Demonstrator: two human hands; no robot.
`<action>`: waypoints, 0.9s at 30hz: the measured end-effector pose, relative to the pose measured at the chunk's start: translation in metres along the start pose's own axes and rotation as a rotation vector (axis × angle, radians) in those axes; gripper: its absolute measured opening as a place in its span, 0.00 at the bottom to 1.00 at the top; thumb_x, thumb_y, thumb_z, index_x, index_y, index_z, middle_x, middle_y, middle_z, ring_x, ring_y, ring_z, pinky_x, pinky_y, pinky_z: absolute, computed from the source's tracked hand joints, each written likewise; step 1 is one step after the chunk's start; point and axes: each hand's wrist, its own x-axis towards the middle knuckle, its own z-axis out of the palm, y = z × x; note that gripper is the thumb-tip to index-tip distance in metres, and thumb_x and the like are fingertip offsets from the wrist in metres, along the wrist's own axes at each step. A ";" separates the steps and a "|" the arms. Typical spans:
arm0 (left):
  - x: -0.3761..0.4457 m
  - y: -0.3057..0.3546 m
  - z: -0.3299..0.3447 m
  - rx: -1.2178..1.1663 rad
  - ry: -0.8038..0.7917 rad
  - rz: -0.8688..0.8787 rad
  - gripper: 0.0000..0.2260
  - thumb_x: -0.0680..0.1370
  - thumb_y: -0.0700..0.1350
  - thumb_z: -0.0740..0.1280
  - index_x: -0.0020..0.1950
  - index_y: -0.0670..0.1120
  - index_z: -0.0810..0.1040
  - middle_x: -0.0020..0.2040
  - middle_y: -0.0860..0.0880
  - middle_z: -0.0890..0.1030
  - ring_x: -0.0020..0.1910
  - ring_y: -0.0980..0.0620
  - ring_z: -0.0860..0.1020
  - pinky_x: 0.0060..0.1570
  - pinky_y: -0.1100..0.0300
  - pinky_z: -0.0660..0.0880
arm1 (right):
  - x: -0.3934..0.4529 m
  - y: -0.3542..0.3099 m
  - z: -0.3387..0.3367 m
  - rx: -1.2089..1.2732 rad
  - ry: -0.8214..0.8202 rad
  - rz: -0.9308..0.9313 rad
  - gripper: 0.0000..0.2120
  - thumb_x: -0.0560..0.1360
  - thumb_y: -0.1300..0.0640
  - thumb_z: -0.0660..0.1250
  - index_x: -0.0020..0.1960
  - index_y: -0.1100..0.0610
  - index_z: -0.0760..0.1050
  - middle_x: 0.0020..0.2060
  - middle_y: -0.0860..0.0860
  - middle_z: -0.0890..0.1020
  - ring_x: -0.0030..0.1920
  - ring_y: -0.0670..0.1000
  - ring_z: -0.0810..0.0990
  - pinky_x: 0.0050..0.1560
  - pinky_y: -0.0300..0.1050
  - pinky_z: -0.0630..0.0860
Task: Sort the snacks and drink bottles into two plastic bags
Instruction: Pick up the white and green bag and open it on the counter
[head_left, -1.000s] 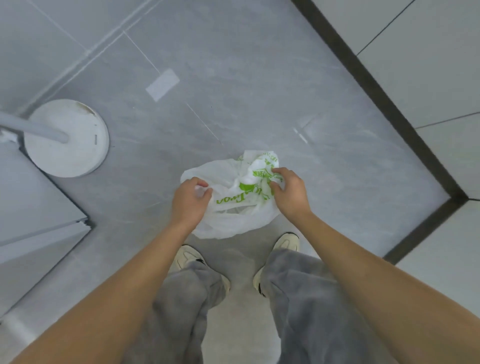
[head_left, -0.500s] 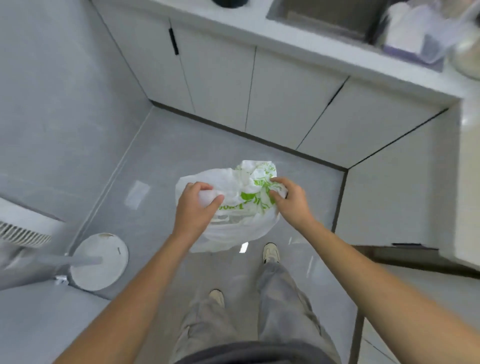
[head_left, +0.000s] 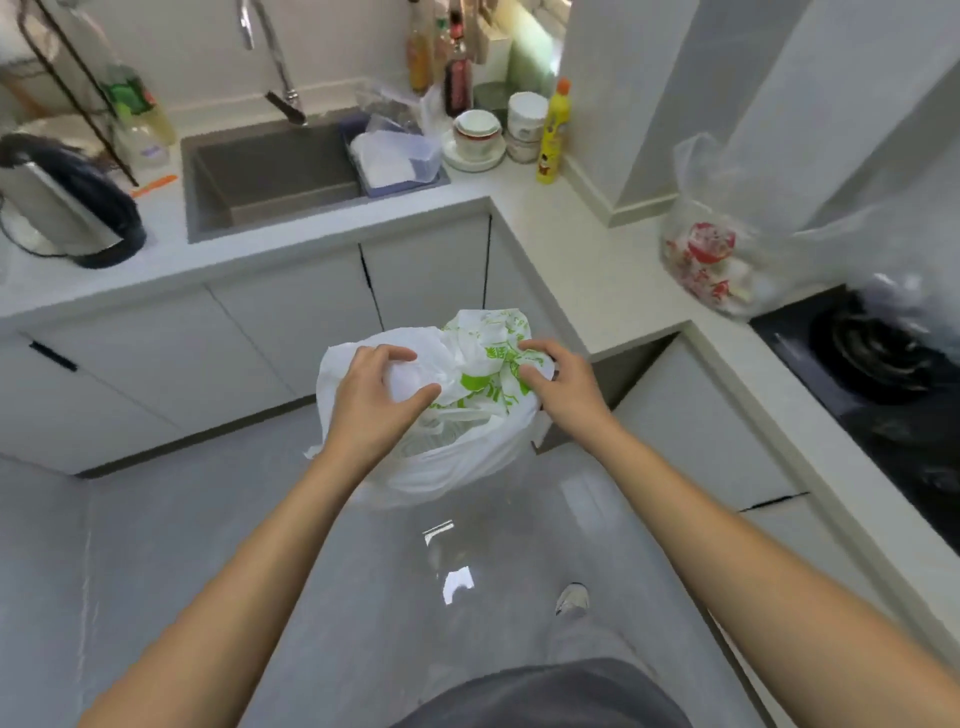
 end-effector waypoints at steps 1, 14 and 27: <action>0.006 0.018 0.015 0.003 -0.041 0.040 0.19 0.72 0.53 0.78 0.60 0.54 0.78 0.60 0.58 0.75 0.59 0.56 0.74 0.61 0.55 0.74 | -0.004 0.004 -0.021 0.008 0.055 0.005 0.13 0.77 0.53 0.70 0.61 0.46 0.81 0.55 0.48 0.85 0.52 0.56 0.84 0.58 0.60 0.81; 0.062 0.210 0.269 0.012 -0.402 0.379 0.17 0.74 0.50 0.77 0.61 0.52 0.77 0.60 0.55 0.77 0.56 0.54 0.75 0.58 0.56 0.72 | -0.051 0.120 -0.283 0.193 0.527 0.168 0.13 0.76 0.50 0.69 0.59 0.43 0.81 0.59 0.42 0.83 0.61 0.51 0.82 0.62 0.63 0.80; 0.074 0.350 0.489 -0.017 -0.760 0.498 0.19 0.75 0.49 0.77 0.63 0.50 0.78 0.61 0.52 0.77 0.60 0.47 0.78 0.61 0.45 0.78 | -0.087 0.209 -0.456 0.187 0.854 0.341 0.12 0.79 0.55 0.67 0.61 0.45 0.80 0.59 0.44 0.82 0.61 0.51 0.81 0.62 0.62 0.80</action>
